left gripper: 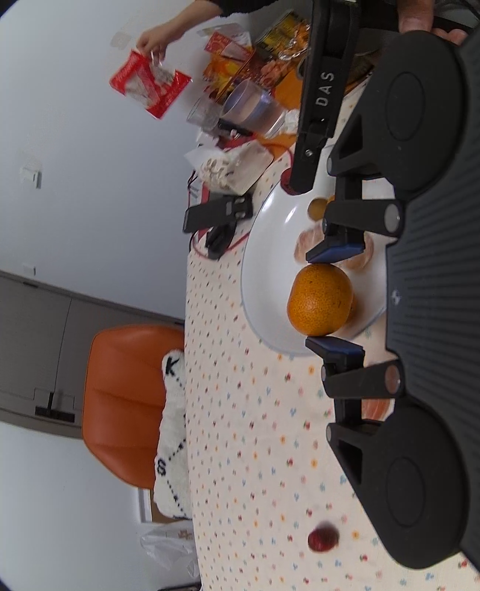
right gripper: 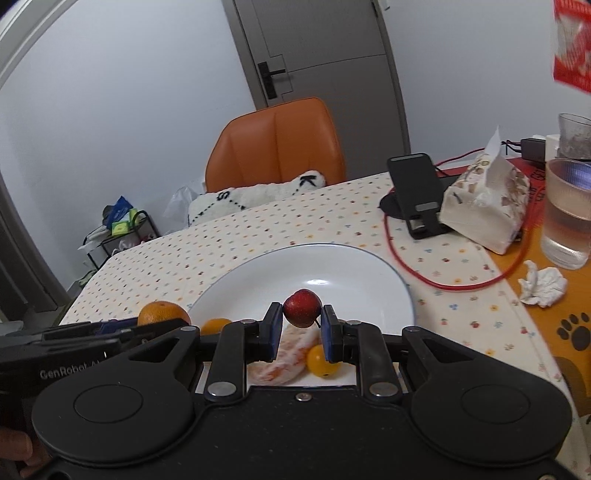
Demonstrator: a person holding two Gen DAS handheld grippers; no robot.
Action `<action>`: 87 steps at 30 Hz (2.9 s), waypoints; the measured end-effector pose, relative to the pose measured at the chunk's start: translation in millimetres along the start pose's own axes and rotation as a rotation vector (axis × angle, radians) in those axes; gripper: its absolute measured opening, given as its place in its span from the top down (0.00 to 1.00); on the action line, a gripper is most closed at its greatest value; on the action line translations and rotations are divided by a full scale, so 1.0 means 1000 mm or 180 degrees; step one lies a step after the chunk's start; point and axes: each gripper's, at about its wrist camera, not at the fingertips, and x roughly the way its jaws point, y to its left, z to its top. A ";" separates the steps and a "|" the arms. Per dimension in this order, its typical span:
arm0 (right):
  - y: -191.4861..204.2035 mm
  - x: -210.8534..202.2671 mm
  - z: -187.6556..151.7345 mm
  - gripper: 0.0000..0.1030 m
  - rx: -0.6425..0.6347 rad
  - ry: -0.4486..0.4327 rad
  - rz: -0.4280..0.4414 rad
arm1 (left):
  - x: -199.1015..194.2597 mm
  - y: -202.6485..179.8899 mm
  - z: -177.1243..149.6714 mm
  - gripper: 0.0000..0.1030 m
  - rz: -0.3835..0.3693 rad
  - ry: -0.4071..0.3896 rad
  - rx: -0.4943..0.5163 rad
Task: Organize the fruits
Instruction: 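Carry the orange and red plum over the white plate and open both tools, then move the left tool to a small mandarin while the right tool approaches a pomelo segment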
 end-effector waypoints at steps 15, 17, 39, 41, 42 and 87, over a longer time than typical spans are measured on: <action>-0.008 0.001 -0.001 0.74 0.0104 -0.0028 -0.0110 | -0.005 0.008 -0.002 0.53 0.0111 0.0067 -0.0046; -0.009 0.002 -0.001 0.73 0.0116 -0.0040 -0.0175 | -0.008 0.013 -0.002 0.50 0.0143 0.0056 -0.0076; 0.052 0.016 -0.002 0.39 -0.0115 -0.0014 0.0109 | -0.051 0.076 -0.006 0.22 0.0624 -0.0121 -0.0378; 0.058 0.017 -0.003 0.37 -0.0136 -0.0011 0.0139 | -0.056 0.081 -0.007 0.22 0.0648 -0.0139 -0.0394; 0.062 0.017 -0.003 0.37 -0.0150 -0.0012 0.0155 | -0.059 0.083 -0.008 0.22 0.0663 -0.0148 -0.0400; 0.154 0.046 -0.039 0.41 -0.0665 0.0367 0.0650 | -0.097 0.148 -0.049 0.21 0.0927 -0.0090 -0.0690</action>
